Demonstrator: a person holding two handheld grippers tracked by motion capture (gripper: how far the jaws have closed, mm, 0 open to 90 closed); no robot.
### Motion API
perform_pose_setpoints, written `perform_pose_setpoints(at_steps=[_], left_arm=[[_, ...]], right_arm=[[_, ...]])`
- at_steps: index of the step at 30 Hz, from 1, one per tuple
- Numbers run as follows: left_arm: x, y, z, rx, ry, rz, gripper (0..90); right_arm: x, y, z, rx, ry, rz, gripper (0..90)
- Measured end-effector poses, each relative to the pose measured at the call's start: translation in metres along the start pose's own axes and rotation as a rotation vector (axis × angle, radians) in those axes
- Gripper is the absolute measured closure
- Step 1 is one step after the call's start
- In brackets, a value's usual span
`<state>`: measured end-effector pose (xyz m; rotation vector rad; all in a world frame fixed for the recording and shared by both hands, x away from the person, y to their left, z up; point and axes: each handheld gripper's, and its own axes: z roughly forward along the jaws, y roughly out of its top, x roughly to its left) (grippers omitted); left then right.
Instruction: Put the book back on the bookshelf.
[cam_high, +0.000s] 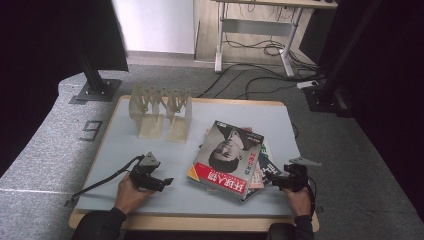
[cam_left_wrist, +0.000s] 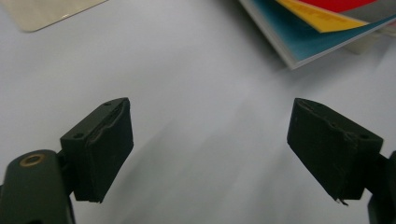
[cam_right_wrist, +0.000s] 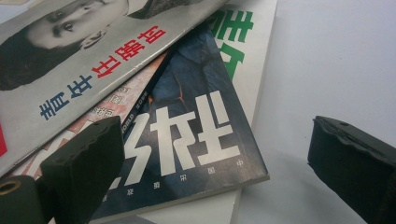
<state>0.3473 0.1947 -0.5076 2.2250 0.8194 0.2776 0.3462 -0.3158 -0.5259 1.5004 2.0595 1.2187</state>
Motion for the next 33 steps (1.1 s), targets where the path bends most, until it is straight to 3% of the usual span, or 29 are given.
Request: perform_pose_setpoints(at_steps=[9,11,21,33], left_arm=[[-0.007,0.019,0.001,-0.028,-0.013,0.026,14.3],[-0.007,0.025,0.002,-0.027,0.000,0.042,14.3],[-0.010,0.050,0.011,-0.060,-0.042,0.080,14.4],[-0.017,0.050,0.034,-0.026,-0.037,0.102,14.4]], right_arm=[[0.008,0.004,0.002,0.021,-0.007,-0.049,5.2],[0.009,0.006,0.003,0.024,-0.002,-0.057,5.5],[0.017,0.011,0.008,0.037,0.018,-0.084,3.9],[0.029,0.029,0.018,0.043,0.014,-0.155,2.4]])
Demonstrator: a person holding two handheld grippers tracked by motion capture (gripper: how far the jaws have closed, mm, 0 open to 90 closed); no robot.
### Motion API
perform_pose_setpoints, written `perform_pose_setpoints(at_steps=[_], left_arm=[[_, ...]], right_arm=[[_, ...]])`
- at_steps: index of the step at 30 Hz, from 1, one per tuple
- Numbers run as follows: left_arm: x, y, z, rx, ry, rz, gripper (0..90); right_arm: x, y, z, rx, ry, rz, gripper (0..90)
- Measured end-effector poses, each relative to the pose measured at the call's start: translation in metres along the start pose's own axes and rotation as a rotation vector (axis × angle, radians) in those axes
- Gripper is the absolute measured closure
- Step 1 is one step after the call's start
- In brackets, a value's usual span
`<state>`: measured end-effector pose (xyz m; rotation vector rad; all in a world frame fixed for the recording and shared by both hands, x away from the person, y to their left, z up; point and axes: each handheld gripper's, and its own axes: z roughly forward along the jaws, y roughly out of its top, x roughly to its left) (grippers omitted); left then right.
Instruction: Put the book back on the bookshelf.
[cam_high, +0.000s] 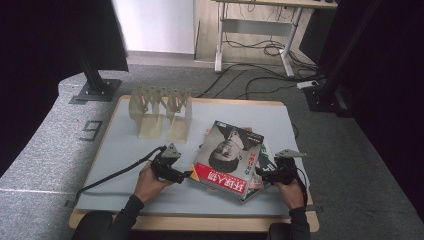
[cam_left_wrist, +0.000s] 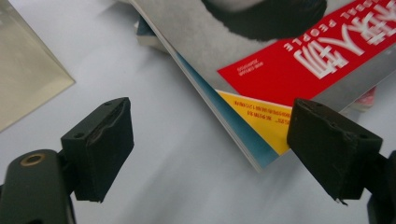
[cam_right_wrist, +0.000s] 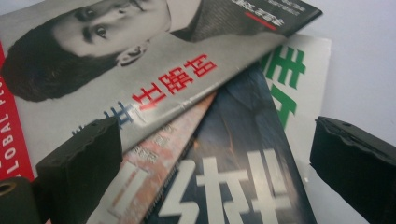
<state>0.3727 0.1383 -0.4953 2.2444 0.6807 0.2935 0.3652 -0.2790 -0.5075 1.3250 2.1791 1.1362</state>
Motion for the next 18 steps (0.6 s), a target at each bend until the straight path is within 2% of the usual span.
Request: perform_pose_setpoints(at_steps=[8,18], left_arm=[[-0.004,-0.006,0.013,0.034,0.002,0.006,16.3],[-0.008,-0.009,0.018,0.034,-0.010,0.005,16.4]], right_arm=[[0.008,0.015,0.014,0.012,0.003,-0.057,2.5],[0.011,0.032,0.034,0.024,0.003,-0.106,2.7]])
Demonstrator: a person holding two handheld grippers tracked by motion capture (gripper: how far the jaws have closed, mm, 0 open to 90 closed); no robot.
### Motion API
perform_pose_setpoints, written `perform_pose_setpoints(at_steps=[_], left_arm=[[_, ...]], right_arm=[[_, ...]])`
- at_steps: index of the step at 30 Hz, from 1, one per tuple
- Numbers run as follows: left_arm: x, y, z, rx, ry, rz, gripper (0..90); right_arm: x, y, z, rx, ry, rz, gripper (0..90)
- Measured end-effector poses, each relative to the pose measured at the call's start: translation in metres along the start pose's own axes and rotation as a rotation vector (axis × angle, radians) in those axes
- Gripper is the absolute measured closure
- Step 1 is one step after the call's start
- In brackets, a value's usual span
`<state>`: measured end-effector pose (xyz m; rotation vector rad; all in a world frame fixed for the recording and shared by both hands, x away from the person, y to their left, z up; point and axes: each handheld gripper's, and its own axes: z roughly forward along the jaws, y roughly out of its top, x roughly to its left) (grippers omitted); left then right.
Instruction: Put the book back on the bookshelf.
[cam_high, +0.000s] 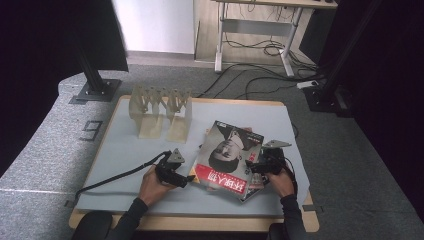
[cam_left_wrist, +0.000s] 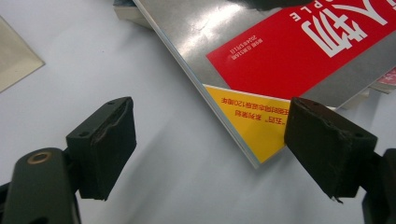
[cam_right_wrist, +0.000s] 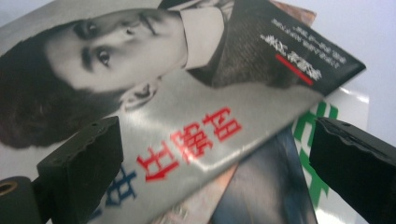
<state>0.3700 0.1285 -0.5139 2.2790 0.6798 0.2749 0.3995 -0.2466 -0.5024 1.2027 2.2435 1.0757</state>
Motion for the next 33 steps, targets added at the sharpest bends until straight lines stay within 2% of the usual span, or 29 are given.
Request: perform_pose_setpoints(at_steps=[5,17,20,27,33], left_arm=[[-0.002,-0.001,0.001,-0.004,-0.018,-0.004,16.8],[-0.007,-0.001,0.000,-0.030,-0.080,-0.007,21.7],[-0.011,-0.001,0.000,-0.019,-0.075,0.019,21.6],[-0.013,-0.002,0.003,-0.012,-0.077,0.017,21.9],[-0.015,-0.005,0.007,0.010,-0.084,0.031,21.8]], right_arm=[[-0.005,0.008,0.008,-0.001,-0.001,-0.021,2.6],[-0.015,0.021,0.027,-0.006,0.010,-0.021,2.6],[-0.017,0.024,0.031,-0.001,0.009,-0.022,2.6],[-0.019,0.032,0.042,0.008,0.007,-0.041,2.5],[-0.022,0.040,0.051,0.015,0.008,-0.043,2.1]])
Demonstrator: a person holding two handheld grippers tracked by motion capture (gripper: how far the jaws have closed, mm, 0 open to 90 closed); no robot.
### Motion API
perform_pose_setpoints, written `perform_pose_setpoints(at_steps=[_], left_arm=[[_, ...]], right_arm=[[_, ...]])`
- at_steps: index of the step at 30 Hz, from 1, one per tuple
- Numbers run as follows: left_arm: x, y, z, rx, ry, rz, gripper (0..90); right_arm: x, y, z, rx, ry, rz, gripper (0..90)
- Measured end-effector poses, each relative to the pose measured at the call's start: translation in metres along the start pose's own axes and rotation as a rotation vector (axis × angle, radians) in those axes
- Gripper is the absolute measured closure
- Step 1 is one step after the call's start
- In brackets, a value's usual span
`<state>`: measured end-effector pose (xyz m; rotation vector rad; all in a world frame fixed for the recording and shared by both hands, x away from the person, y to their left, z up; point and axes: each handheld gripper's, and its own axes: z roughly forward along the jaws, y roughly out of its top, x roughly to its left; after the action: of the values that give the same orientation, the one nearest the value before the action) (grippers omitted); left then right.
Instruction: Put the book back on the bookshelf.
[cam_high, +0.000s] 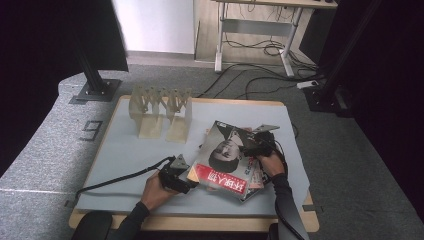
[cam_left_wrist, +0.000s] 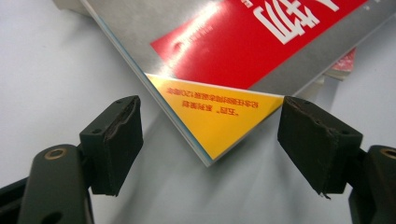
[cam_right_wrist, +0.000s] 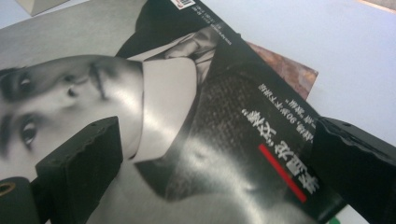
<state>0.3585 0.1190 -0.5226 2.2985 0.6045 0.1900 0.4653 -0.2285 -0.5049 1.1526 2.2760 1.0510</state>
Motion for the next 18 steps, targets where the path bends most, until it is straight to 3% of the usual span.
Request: perform_pose_setpoints(at_steps=[18], left_arm=[[-0.003,-0.002,0.002,0.009,0.004,0.009,21.6]], right_arm=[[-0.016,0.012,0.015,0.009,0.002,0.019,0.8]])
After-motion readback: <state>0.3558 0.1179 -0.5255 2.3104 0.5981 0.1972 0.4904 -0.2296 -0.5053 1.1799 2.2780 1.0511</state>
